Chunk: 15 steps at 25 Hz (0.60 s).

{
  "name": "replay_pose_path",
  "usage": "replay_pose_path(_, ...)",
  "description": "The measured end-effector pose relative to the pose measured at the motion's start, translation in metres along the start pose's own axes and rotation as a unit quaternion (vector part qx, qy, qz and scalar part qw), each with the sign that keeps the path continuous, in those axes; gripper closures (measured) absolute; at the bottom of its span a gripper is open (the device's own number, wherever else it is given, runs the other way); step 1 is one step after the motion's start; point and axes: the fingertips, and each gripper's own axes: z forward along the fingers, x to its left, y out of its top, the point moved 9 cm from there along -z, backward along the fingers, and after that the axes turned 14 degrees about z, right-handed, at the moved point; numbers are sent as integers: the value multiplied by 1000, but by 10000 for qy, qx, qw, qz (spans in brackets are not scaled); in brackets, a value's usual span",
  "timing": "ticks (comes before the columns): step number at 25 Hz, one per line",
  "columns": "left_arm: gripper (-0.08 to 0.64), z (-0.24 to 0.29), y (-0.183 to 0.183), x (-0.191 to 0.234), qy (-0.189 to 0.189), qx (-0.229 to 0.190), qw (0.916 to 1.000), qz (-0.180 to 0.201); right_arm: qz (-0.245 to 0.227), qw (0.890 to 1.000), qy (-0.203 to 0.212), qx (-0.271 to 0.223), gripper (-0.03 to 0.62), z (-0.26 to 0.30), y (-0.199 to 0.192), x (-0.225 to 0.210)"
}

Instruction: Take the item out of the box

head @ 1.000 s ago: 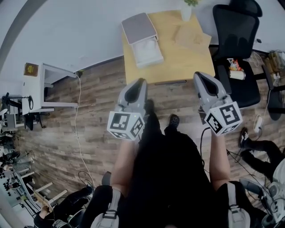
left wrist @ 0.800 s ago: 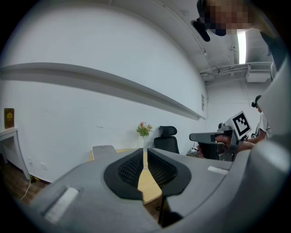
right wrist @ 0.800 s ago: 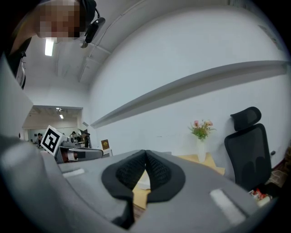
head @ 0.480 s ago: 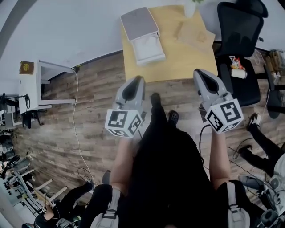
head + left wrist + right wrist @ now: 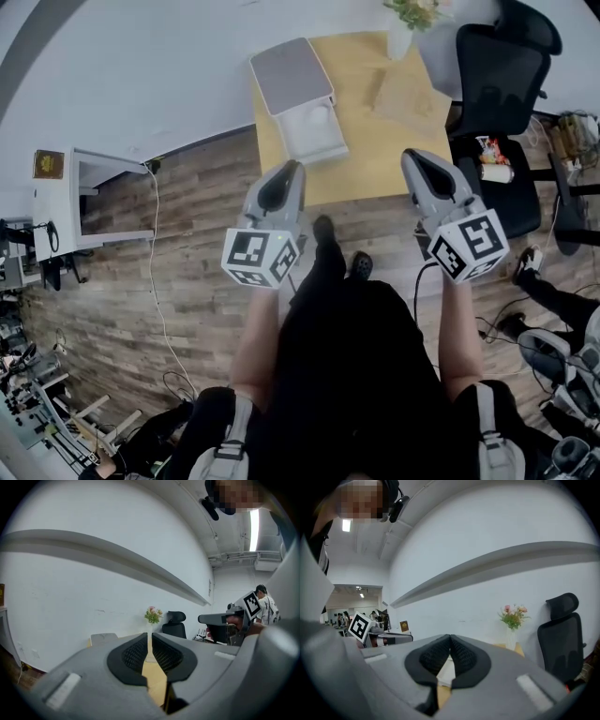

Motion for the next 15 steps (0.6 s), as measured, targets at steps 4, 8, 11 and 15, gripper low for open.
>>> replay_pose_path(4, 525, 21, 1, 24, -91, 75, 9999, -41, -48, 10000, -59, -9, 589, 28, 13, -3)
replay_pose_path(8, 525, 41, 0, 47, -219, 152, 9996, -56, -89, 9998, -166, -42, 589, 54, 25, -7)
replay_pose_path(11, 525, 49, -3, 66, -332, 219, 9992, -64, -96, 9997, -235, -49, 589, 73, 29, -4)
replay_pose_path(15, 525, 56, -7, 95, -486, 297, 9983, -101, -150, 9994, -319, -16, 589, 99, 30, 9)
